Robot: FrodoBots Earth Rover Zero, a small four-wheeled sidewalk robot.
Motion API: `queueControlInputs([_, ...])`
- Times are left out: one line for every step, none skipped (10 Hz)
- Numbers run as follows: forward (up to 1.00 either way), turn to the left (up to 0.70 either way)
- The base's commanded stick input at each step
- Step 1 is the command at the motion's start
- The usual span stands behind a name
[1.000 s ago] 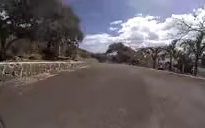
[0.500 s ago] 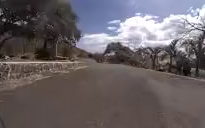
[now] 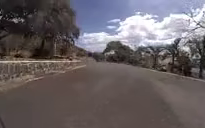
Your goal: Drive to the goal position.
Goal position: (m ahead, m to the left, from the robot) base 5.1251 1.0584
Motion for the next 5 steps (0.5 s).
queueControlInputs([0.85, 0.03])
queueControlInputs([0.85, 0.03])
queueControlInputs([0.85, 0.03])
queueControlInputs([0.85, 0.03])
queueControlInputs([0.85, 0.03])
